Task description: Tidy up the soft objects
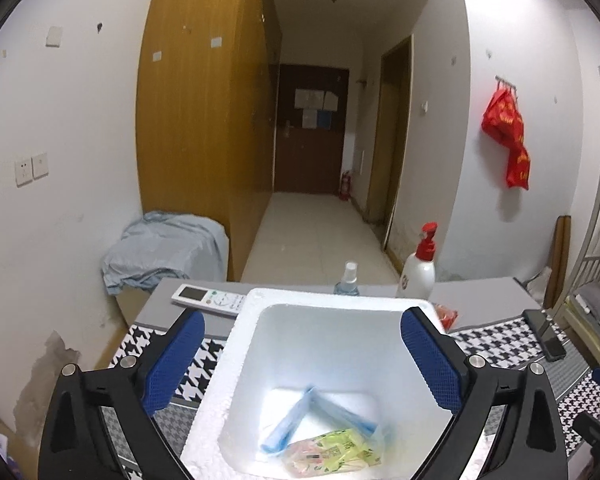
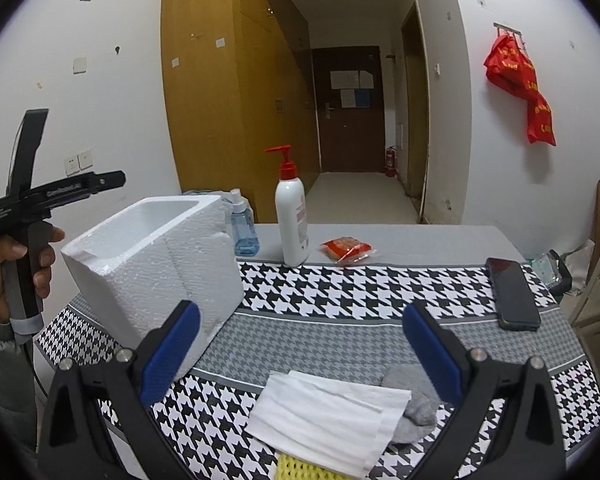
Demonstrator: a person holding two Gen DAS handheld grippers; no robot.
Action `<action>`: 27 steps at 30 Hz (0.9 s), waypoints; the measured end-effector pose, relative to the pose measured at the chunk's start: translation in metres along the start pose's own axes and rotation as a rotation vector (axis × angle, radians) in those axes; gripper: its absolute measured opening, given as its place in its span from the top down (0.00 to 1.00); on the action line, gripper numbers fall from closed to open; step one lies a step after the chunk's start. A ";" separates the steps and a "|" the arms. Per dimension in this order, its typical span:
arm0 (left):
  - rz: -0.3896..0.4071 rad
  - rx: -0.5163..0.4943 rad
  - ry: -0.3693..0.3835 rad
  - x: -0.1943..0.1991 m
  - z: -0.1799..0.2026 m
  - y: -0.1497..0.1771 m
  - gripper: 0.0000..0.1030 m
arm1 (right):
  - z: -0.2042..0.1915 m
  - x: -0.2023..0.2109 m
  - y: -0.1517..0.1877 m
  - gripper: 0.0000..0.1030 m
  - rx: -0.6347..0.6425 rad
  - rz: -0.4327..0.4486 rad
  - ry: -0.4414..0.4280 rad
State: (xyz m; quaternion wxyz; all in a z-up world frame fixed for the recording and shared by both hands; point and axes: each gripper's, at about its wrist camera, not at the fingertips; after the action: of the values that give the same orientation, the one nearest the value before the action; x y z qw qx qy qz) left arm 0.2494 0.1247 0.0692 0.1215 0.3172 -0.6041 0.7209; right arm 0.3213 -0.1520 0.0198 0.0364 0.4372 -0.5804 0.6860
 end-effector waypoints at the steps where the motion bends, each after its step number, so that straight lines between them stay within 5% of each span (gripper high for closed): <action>1: 0.008 -0.004 0.005 0.002 0.002 0.001 0.03 | 0.000 0.001 0.000 0.01 0.000 0.001 0.001; 12: 0.129 -0.066 0.044 0.055 0.017 0.022 0.01 | -0.002 0.013 0.004 0.01 0.001 0.018 0.012; 27: 0.181 -0.097 0.089 0.092 0.029 0.046 0.01 | -0.005 0.046 0.016 0.01 0.004 0.060 0.027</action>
State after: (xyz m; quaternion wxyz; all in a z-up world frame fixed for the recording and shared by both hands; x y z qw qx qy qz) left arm 0.1618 0.0674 0.0897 0.0975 0.2228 -0.6584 0.7123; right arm 0.2813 -0.1737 0.0371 0.0228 0.4104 -0.5915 0.6937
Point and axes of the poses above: each gripper's, at about its wrist camera, not at the fingertips, and x roughly against the way its jaws point, z to its right, y to its underside, and after that the axes turned 13 degrees about -z, right-handed
